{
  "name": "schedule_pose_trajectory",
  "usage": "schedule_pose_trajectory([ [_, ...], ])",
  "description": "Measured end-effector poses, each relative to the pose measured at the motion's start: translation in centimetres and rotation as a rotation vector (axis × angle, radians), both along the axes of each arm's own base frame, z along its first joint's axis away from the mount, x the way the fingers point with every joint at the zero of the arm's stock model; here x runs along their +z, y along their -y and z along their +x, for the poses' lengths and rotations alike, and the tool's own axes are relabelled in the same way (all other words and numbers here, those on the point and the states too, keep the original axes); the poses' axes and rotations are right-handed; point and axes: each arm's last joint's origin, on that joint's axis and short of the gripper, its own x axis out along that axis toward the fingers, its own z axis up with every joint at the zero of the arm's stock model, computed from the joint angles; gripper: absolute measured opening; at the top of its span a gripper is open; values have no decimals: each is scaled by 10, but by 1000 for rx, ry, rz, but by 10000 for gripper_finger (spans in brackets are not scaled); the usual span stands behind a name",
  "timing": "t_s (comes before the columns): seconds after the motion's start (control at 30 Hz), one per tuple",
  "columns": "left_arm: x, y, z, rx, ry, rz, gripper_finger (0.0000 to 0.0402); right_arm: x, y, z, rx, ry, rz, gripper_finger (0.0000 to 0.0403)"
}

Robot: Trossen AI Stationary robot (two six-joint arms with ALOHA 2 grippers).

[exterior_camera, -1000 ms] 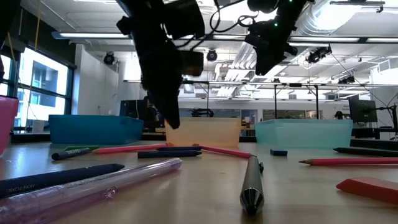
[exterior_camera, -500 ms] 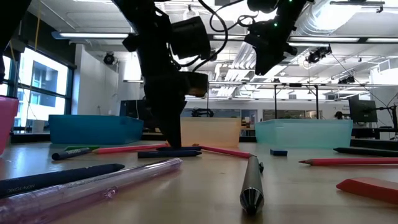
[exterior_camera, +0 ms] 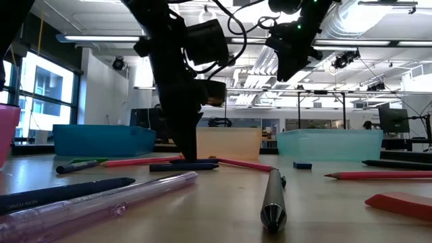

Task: Sort crayons/erasers/pens/pencils in bins
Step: Put the crayon into the pink bin

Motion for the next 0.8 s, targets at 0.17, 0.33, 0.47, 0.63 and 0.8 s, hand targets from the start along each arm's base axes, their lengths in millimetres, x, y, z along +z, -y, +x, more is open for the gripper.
schedule_pose_trajectory([
  [0.17,0,0,-2,-2,-21,11,33,0,0,0,3,-2,-1,114],
  [0.33,0,4,-2,-44,-28,24,11,0,0,0,4,-3,-2,114],
  [0.47,-1,10,-2,-94,-35,48,6,0,0,0,4,-4,-2,114],
  [0.63,0,15,-1,-133,-41,90,5,0,0,0,3,-3,-1,114],
  [0.8,3,17,-3,-155,-43,92,4,0,0,0,3,-3,-1,114],
])
